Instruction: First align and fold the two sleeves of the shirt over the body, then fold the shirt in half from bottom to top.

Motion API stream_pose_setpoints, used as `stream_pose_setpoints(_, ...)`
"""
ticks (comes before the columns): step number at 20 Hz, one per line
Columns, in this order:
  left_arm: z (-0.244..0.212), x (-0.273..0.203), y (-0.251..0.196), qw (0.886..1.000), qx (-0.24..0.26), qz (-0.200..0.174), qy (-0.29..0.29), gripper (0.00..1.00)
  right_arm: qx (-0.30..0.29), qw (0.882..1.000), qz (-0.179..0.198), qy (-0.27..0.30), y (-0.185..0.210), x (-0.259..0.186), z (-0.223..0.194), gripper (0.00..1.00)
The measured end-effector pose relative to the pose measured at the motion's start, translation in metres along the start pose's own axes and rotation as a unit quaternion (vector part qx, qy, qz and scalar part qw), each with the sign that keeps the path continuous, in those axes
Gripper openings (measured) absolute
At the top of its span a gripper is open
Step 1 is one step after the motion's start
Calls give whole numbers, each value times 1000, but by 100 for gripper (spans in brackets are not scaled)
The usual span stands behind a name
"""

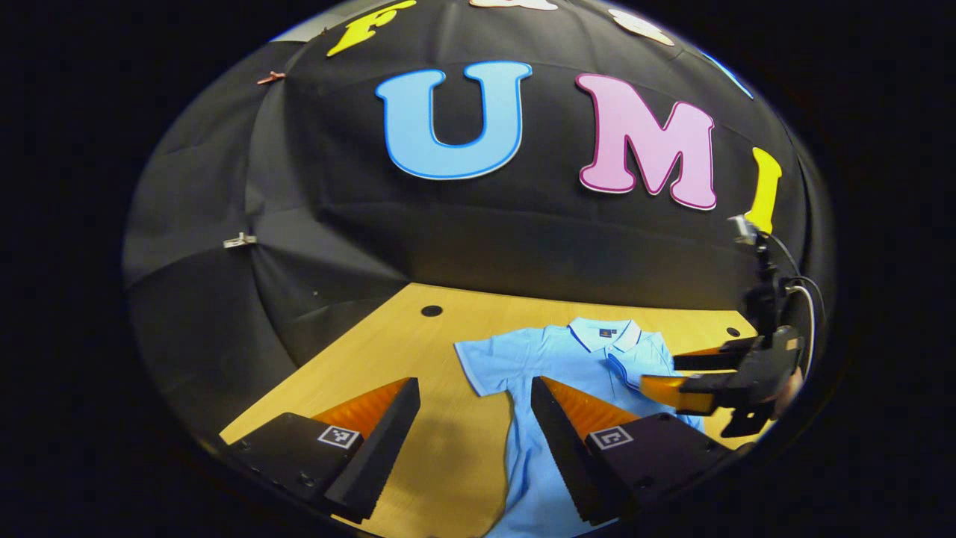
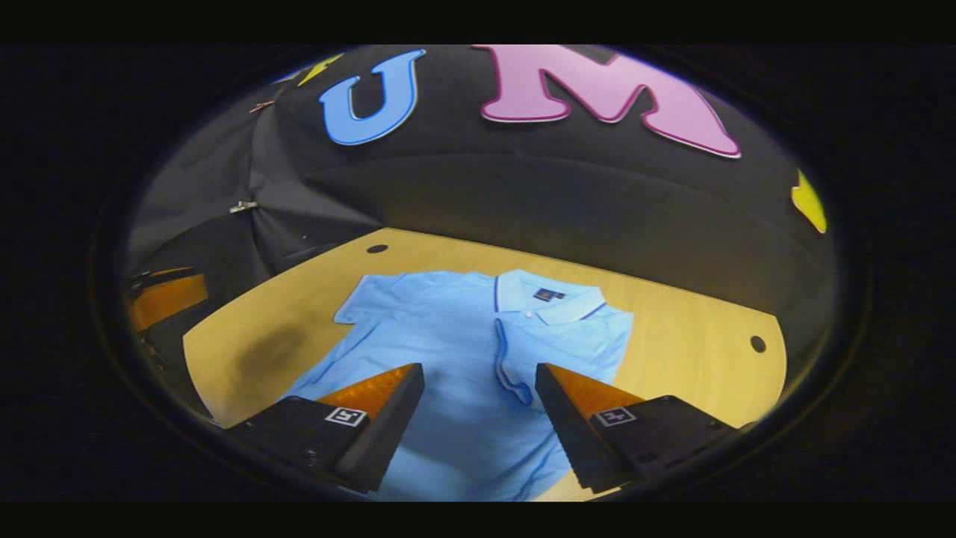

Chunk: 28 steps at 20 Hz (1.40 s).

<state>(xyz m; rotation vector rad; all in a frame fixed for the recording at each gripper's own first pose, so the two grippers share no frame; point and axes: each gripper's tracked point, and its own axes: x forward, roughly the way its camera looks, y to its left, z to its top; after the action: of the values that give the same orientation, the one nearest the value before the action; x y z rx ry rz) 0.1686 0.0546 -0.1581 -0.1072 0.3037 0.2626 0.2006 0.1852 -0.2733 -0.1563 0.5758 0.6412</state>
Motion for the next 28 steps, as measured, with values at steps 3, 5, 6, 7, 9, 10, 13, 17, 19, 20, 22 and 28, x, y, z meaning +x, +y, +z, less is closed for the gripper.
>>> stream_pose_setpoints(3,-9,60,-2,1000,2,-16,20,96,18,999,-34,-19,-37,-26,2,96)
stream_pose_setpoints(5,-18,101,-1,999,3,-22,35,96,32,998,-52,-34,-57,-43,3,97)
stream_pose_setpoints(6,-23,119,0,999,11,-22,41,96,41,997,-59,-42,-64,-52,3,92)
stream_pose_setpoints(7,-25,137,3,999,20,-18,38,96,51,996,-65,-47,-70,-59,1,92)
stream_pose_setpoints(9,-30,175,4,999,19,-19,43,96,70,994,-70,-46,-76,-73,-13,97)
stream_pose_setpoints(10,-34,194,6,998,13,-20,50,96,78,993,-75,-41,-79,-79,-24,97)
stream_pose_setpoints(13,-43,242,16,998,3,-12,69,96,107,990,-89,-26,-85,-88,-56,97)
stream_pose_setpoints(17,-63,273,28,993,46,-3,105,96,140,984,-109,5,-102,-91,-95,97)
stream_pose_setpoints(19,-69,273,23,993,36,-18,115,96,160,981,-112,15,-106,-90,-101,99)
stream_pose_setpoints(20,-69,275,22,993,24,-26,115,98,167,979,-115,16,-109,-91,-103,99)
stream_pose_setpoints(22,-69,276,28,992,28,-29,118,95,175,977,-122,13,-115,-91,-101,98)
stream_pose_setpoints(28,-69,283,-3,992,43,-55,109,24,183,976,-119,21,-114,-90,-104,98)
